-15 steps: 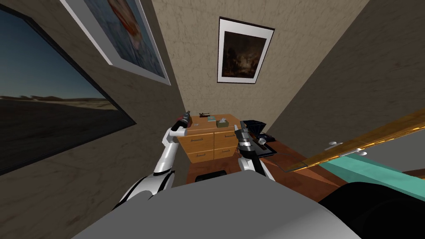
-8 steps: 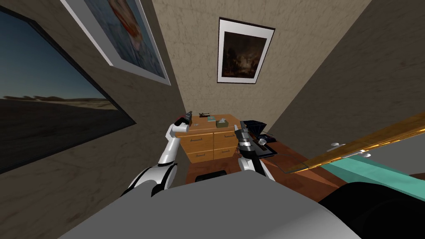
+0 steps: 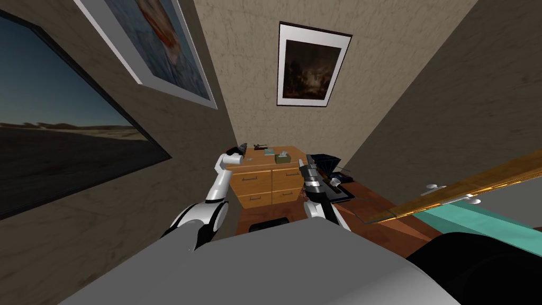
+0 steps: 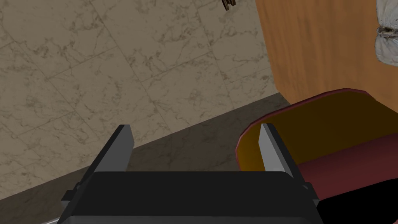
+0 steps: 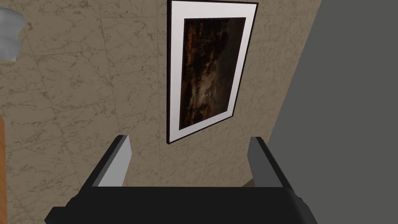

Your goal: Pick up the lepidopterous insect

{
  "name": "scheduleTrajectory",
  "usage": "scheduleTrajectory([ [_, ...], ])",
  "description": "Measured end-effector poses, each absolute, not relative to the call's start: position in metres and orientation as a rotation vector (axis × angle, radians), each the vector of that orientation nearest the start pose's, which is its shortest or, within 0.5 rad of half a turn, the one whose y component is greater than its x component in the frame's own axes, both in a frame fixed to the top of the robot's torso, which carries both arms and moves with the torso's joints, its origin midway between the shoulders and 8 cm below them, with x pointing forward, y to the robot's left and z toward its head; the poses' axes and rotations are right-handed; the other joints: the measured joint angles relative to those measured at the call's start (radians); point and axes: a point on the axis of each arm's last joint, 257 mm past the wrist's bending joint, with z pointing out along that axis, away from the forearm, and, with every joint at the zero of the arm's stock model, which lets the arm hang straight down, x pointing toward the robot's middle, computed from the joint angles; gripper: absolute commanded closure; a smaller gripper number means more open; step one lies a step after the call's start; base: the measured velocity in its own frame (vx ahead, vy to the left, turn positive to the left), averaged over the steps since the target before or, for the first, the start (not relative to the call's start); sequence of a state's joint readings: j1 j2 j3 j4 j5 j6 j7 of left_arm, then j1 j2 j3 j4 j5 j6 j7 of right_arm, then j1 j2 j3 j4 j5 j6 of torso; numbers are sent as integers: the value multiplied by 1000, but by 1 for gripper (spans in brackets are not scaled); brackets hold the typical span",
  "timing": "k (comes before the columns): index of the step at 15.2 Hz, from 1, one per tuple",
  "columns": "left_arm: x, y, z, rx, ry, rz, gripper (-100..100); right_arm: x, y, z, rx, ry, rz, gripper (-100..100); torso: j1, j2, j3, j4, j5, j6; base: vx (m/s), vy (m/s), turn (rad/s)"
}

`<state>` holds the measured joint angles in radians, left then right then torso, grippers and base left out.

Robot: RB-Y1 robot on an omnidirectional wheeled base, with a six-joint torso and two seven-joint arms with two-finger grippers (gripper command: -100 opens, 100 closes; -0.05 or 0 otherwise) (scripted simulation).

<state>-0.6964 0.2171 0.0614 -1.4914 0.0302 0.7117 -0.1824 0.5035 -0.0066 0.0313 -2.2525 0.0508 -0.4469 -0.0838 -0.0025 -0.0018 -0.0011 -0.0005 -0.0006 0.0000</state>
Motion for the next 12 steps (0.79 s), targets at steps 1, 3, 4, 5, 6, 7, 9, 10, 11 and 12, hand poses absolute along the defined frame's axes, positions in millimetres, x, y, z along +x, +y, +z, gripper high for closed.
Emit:
scheduleTrajectory([
  [1,682,210,-25,-986,1489,-910,-100,360,-266,0,729,683,1357,0,0,0,0,0,0,0,17,-26,27],
  [3,688,208,-29,-1006,1526,-888,-100,360,-266,0,729,683,1357,0,0,0,0,0,0,0,28,-32,25],
  [4,690,208,-35,-1020,1547,-873,-100,360,-266,0,729,683,1357,0,0,-1,0,0,0,0,17,-20,-2],
  [5,690,208,-38,-1030,1560,-864,-100,360,-266,0,729,683,1357,0,0,0,0,0,0,0,28,-27,26],
  [6,692,206,-38,-1038,1576,-854,-100,360,-266,0,729,683,1357,0,0,-1,0,0,0,0,37,-38,30],
  [7,694,205,-42,-1051,1598,-839,-100,360,-266,0,729,683,1357,0,0,-1,-1,0,0,0,29,-32,14],
  [9,694,207,-52,-1075,1631,-814,-100,360,-266,0,729,683,1357,0,0,-1,0,0,0,0,24,-25,16],
  [10,696,206,-52,-1083,1647,-804,-100,360,-266,0,729,683,1357,0,0,-1,0,0,0,0,45,-41,32],
  [11,697,205,-56,-1096,1668,-789,-100,360,-266,0,729,683,1357,0,0,-1,-1,0,0,0,33,-28,15],
  [12,696,206,-61,-1110,1686,-774,-100,360,-266,0,729,683,1357,0,0,-1,-1,0,0,0,49,-35,31],
])
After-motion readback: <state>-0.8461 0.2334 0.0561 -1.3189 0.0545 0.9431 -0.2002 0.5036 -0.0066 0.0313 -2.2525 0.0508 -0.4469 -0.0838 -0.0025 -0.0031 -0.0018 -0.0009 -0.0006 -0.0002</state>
